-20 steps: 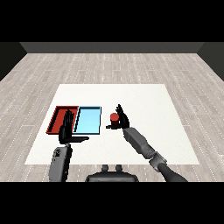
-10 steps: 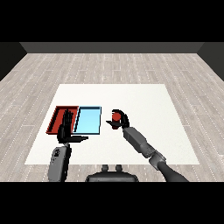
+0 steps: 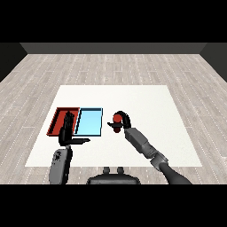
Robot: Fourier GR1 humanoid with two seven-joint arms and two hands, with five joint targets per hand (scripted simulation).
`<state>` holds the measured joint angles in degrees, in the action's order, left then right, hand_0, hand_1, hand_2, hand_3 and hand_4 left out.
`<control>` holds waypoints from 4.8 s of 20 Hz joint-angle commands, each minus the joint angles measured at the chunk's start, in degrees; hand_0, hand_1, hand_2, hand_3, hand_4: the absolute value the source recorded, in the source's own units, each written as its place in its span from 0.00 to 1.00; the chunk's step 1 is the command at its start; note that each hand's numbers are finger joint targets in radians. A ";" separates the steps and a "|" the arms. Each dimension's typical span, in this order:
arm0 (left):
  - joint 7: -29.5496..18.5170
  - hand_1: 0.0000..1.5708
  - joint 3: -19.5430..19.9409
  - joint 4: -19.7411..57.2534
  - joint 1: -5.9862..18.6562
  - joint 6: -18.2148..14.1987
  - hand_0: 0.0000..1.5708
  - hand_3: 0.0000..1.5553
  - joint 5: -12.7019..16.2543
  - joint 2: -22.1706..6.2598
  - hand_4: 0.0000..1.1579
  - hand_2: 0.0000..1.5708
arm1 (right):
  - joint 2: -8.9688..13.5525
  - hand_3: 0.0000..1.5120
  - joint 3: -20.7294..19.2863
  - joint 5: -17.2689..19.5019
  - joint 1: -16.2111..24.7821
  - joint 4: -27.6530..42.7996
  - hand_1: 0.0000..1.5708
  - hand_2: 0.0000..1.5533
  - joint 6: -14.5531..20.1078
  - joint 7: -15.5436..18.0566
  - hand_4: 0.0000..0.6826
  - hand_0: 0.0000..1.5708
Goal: Pick the red can and put it in the red box
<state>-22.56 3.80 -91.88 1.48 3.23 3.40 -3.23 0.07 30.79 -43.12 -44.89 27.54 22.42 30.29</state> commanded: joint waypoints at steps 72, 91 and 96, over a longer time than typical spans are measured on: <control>11.38 0.00 -31.59 15.59 17.15 -10.80 0.00 0.00 10.93 3.22 0.00 0.00 | -0.03 0.93 -6.19 40.54 21.34 63.89 1.00 0.95 6.53 -20.58 0.92 1.00; 10.12 1.00 -33.67 12.89 17.17 -26.66 1.00 1.00 13.43 3.22 0.97 1.00 | -0.06 0.93 -0.22 36.66 18.09 61.11 1.00 0.95 10.79 -18.75 0.92 1.00; 12.65 1.00 -35.18 15.84 23.50 -32.12 1.00 0.96 15.63 3.22 0.97 1.00 | -0.06 0.92 -3.38 37.06 18.07 63.37 1.00 0.94 9.05 -20.55 0.91 1.00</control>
<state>-12.41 -31.57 -76.06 22.52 -25.43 18.86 -0.30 0.20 28.43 -5.34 -27.09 90.86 32.25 9.16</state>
